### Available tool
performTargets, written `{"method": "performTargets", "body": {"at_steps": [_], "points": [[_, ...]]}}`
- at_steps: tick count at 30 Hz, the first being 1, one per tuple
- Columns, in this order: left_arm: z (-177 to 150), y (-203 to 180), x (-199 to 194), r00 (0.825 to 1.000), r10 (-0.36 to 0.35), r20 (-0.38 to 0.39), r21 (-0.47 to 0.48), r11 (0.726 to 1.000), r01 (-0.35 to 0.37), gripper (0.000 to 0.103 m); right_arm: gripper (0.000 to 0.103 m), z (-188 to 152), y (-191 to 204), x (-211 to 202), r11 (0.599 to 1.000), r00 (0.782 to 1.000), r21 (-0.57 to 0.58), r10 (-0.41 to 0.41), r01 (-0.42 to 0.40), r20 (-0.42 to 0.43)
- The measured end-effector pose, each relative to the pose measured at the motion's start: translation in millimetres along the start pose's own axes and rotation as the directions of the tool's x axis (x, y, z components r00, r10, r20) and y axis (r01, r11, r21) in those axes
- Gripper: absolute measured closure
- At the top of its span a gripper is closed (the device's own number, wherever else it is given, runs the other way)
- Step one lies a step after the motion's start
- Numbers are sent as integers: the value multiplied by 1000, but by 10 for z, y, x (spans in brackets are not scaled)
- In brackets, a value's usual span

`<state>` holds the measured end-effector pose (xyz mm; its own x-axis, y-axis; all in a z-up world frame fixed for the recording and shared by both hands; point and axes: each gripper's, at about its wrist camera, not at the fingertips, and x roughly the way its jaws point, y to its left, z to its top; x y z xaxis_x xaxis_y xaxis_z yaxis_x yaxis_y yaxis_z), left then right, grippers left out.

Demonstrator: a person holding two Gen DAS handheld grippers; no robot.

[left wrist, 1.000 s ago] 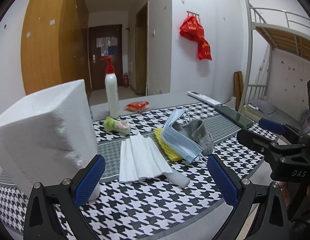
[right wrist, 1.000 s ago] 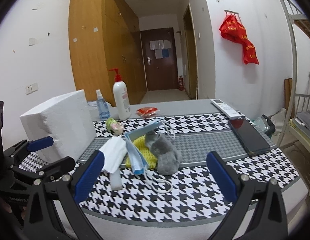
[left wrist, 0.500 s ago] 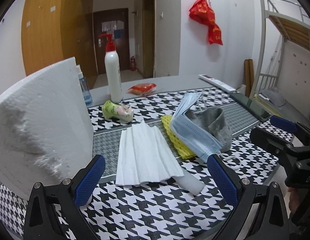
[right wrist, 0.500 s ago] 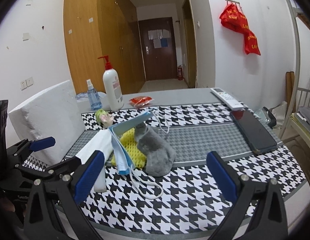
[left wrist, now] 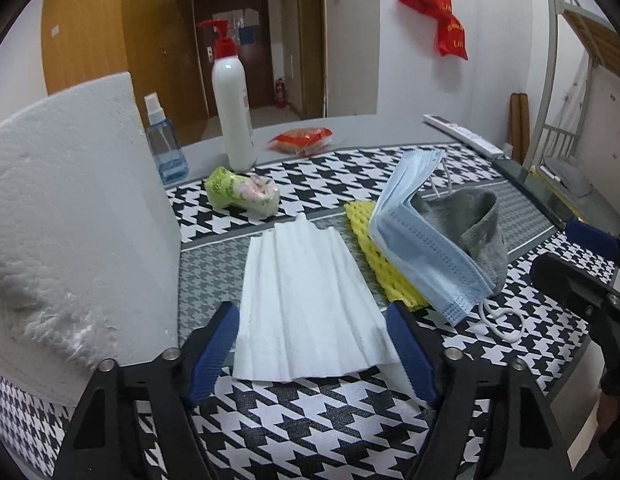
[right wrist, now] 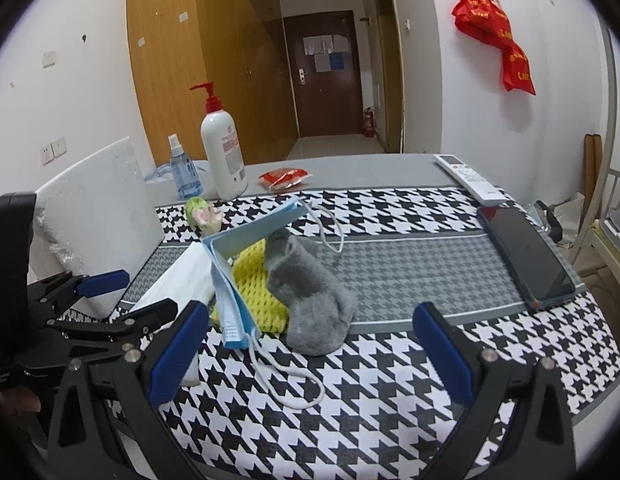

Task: Organize soft objects
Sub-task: 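Move both tools toward the white tissue and grey sock, then grasp the white tissue with the left tool while the right tool grasps the grey sock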

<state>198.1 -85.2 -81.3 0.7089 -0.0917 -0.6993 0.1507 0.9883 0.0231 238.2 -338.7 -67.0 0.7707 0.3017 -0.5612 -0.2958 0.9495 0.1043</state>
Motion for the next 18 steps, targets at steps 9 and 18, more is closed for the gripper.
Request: {"method": "performTargets", "body": {"at_steps": [9,18], "points": [[-8,29,147,998,-40,-53,-5,999,39,61,0,34,22,168,999,998,-46,1,-3,-59],[12,52,122,997,-73,-37,-25,997,72,90,0,101,1,288,997,995,-60,36,-41,-91]]}}
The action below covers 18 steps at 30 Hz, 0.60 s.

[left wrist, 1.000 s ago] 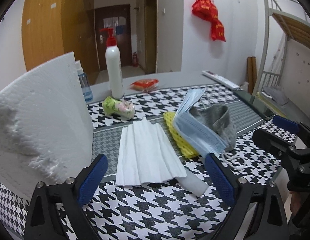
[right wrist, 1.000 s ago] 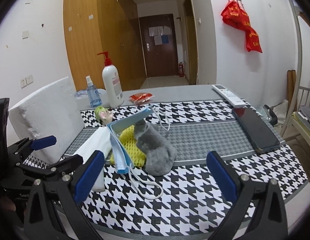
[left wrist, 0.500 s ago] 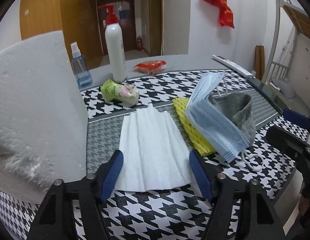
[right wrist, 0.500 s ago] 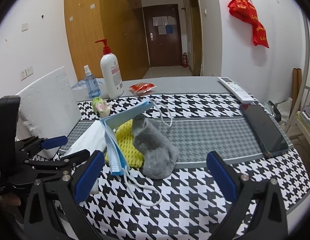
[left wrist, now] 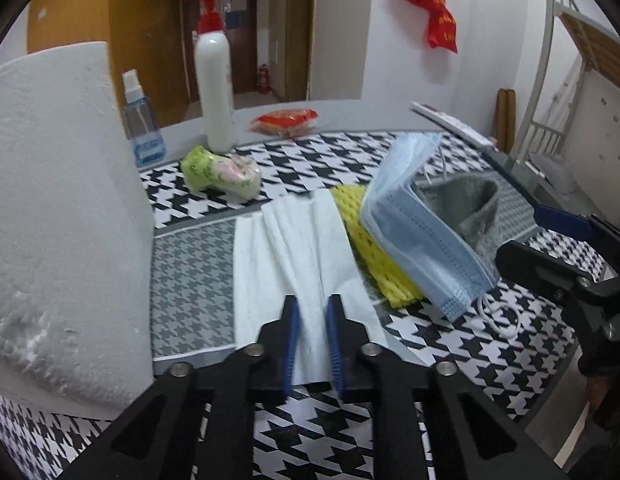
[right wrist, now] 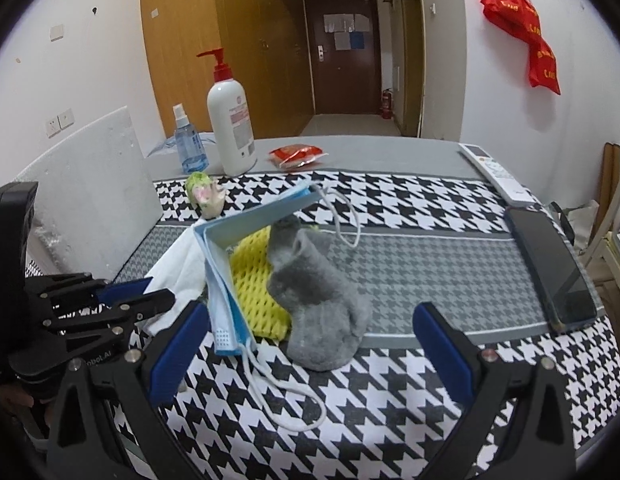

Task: Organize soft objects
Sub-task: 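Grasp the white tissue with the left tool while the right tool grasps the grey sock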

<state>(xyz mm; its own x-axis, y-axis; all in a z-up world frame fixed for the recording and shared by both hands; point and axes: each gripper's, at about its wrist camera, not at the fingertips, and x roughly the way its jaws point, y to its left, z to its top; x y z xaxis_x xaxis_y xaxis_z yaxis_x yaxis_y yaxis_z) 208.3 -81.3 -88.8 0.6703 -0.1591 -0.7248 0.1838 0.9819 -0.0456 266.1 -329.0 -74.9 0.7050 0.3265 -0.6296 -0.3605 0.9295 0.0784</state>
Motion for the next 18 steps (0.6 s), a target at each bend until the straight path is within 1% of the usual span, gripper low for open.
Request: {"method": "performTargets", "body": {"at_steps": [2,4,6,7,8,11,13,16,17,18], "points": [[7,31,4,1000,-5,3,-13,1000,5,91,2,26,-10,-18,1000,1000,-7,-3,3,11],[12,53,18,1000,-14,-2,-23,1000,14,92,9,54,-16,8,1000,1000,-6,2,-2,-1],[14,62,24,1000,-22,-1,-26,999,22,93,30,67,-8,56,1000,1000,-16,4,-5,-19],[15,63,20,1000,-24,1,-25,999,24,93,33,67,-9,78,1000,1000,-18,-1,1,-26],[16,64,9,1000,-27,7,-26,999,28,93,34,65,-14,103,1000,999,-20,-4,4,-35],[21,72,4,1000,-26,12,-29,999,26,94,35,53,-46,157,1000,999,-15,-4,3,-49],[23,73,-1,1000,-28,13,-28,999,28,94,41,50,-63,210,1000,998,-16,-10,9,-68],[22,66,-18,999,-29,21,-26,999,29,94,58,43,-73,282,1000,996,-21,13,-15,-93],[19,65,-32,999,-30,25,-26,999,31,94,68,40,-71,295,1000,995,-26,11,-13,-99],[19,62,-41,999,-31,29,-24,999,31,94,74,32,-66,308,999,994,-33,6,-10,-105]]}}
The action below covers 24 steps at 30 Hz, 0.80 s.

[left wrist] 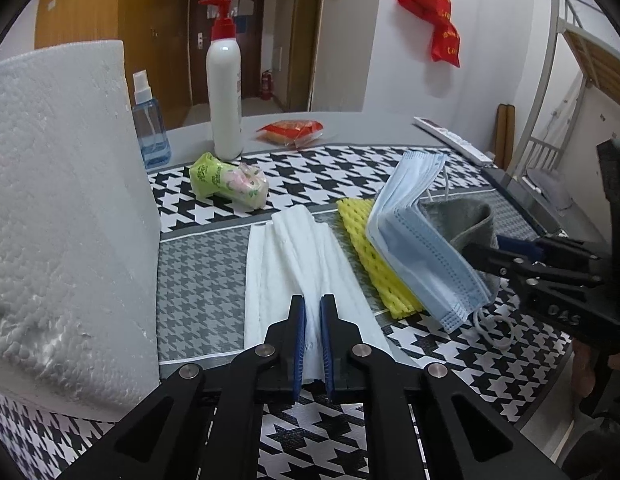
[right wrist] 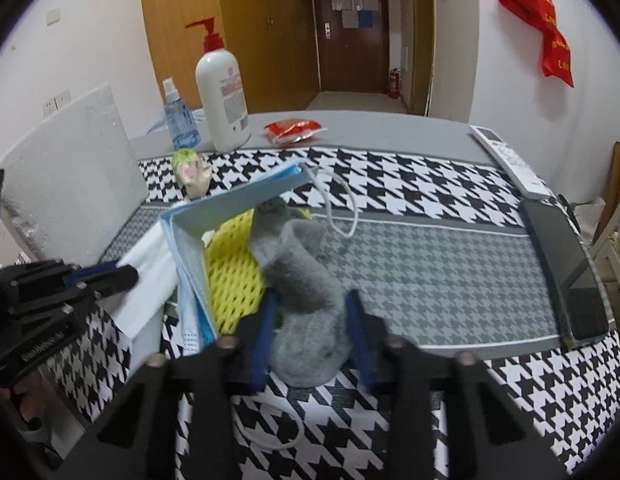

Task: Organize soft objects
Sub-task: 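Grasp the white tissue with the left tool while the right tool grasps the grey sock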

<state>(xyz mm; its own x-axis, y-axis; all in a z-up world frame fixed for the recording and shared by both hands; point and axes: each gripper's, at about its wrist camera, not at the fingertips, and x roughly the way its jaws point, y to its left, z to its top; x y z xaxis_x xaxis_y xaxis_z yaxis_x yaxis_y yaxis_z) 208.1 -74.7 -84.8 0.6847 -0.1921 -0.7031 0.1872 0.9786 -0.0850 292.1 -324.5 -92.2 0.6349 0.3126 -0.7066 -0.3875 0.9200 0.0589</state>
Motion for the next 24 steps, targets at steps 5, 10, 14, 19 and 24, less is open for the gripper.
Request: {"method": "performTargets", "body": {"at_steps": [5,10,14,19,24], "points": [[-20,-22,-50,1000,1,4,7,1000,-1,94,89,-29,-20,-7,1000,1000,5,12,-12,-8],[-49,-44,-172,1000,27,8,5,1000,-27,94,92,-98,-66,-187,1000,1000,18,11,-11,16],[-92,-63,-328,999,33,26,8,999,-33,94,92,-194,-104,-393,1000,999,25,5,-6,39],[-120,-59,-500,997,41,58,-2,999,-40,94,92,-303,-161,-626,998,998,59,18,-22,63],[-142,-73,-555,996,47,69,3,999,-47,94,92,-315,-210,-841,994,994,87,55,-64,99]]}}
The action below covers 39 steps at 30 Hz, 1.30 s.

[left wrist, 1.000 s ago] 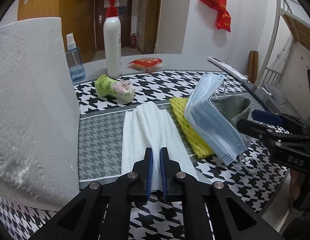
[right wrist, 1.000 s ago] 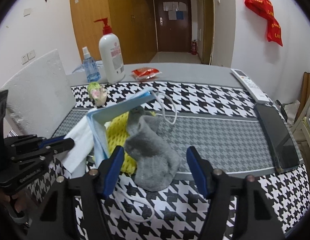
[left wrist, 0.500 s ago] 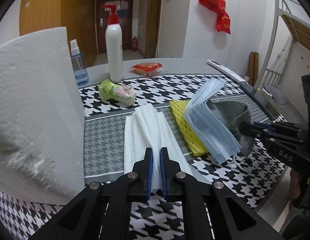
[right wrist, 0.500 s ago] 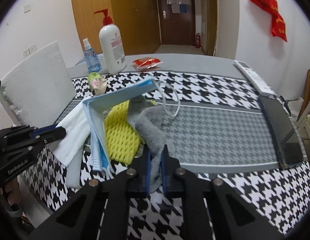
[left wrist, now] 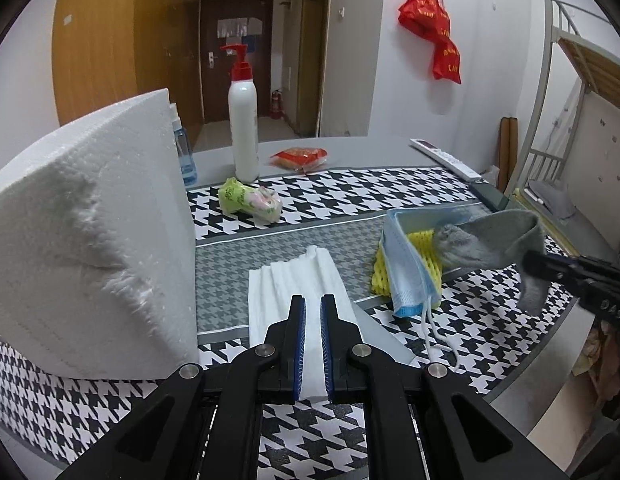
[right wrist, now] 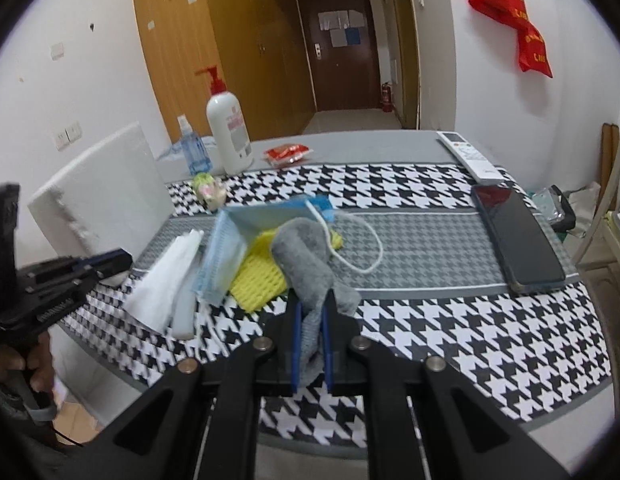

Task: Organize soft objects
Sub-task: 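Grasp the white tissue with the left tool while the right tool grasps the grey sock, then lift the tissue with the left tool while the right tool lifts the sock toward the foam box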

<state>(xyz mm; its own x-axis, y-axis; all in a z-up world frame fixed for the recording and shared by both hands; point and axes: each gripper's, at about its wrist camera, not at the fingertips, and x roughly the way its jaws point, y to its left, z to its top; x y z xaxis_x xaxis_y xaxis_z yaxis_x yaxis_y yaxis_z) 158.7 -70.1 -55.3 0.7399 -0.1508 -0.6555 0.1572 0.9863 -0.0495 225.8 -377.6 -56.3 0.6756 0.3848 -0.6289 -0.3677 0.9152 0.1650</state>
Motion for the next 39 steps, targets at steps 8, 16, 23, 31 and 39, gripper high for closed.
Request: {"method": "performTargets", "body": {"at_steps": [8,16,23,31,39], "points": [[-20,23,11,1000,28,0,-1,1000,-28,94,92,35,-48,-287,999,998,37,39,-40,46],[-36,56,35,1000,25,-5,-32,999,-26,47,92,48,-99,-482,999,997,38,-1,-2,82],[-78,14,265,996,22,-81,-22,999,-23,46,92,-101,-129,-299,999,1000,49,0,-2,29],[-149,-18,424,988,66,-143,-2,998,-67,46,92,-171,-148,-185,998,1000,63,14,-14,-1],[-154,-64,474,981,90,-170,49,995,-83,96,92,-162,-176,-98,997,999,70,31,-30,-14]]}}
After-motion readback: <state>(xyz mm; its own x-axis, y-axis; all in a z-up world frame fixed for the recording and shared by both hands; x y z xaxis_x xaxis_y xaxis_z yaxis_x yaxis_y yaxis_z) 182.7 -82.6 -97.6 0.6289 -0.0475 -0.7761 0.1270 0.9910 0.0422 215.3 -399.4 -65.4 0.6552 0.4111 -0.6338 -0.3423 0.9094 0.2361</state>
